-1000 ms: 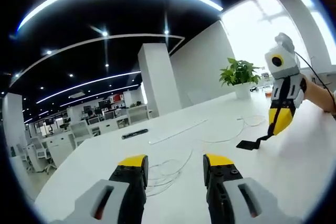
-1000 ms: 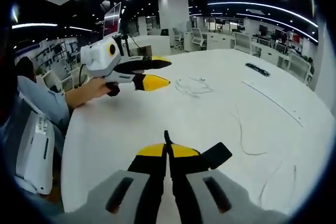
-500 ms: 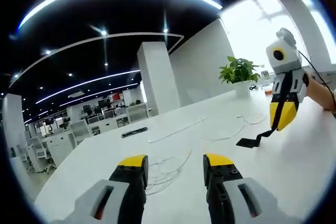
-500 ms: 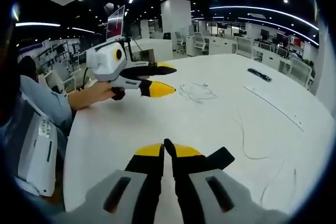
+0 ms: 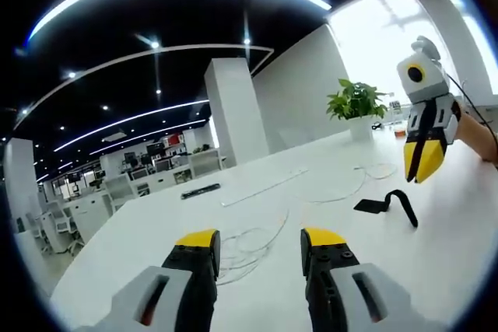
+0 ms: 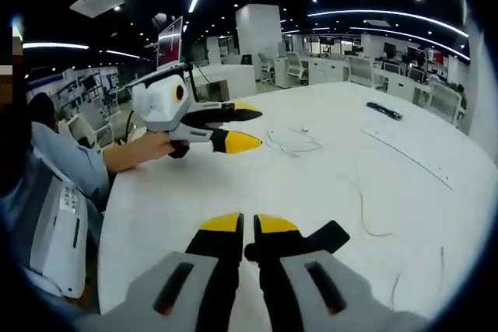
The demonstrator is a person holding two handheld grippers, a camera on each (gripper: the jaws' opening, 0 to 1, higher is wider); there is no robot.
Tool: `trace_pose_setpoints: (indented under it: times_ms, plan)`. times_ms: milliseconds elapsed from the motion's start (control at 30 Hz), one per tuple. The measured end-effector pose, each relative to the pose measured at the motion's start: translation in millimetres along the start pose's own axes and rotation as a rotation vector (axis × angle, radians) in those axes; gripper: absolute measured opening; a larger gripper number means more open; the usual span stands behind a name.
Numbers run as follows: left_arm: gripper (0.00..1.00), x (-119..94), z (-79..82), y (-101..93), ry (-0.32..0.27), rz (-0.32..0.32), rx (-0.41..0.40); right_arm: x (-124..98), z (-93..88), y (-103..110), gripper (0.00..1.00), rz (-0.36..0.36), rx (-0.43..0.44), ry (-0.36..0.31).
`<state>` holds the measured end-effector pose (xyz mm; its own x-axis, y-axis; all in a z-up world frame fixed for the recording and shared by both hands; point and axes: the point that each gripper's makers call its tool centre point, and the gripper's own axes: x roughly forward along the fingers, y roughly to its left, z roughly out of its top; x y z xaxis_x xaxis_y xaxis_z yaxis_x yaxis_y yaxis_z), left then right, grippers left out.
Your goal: Peel open the Velcro strap on the desktop, arrange the wired earphones neatly onto it, and close the Velcro strap to secure them.
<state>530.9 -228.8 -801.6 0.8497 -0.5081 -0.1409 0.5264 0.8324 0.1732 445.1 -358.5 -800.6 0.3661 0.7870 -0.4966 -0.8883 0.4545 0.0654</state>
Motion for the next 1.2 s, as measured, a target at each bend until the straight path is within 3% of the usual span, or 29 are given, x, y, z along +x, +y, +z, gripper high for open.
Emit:
trace_pose_setpoints:
  times_ms: [667,1200]
  plan:
    - [0.43,10.0,-10.9,-7.8,0.032,0.001,0.104,-0.5,-5.3,-18.2,0.07,-0.025,0.068,-0.01]
    - [0.38,24.9,-12.9,-9.2,0.064,-0.02,0.088,-9.0,0.7,-36.2,0.07,-0.06,0.133,-0.076]
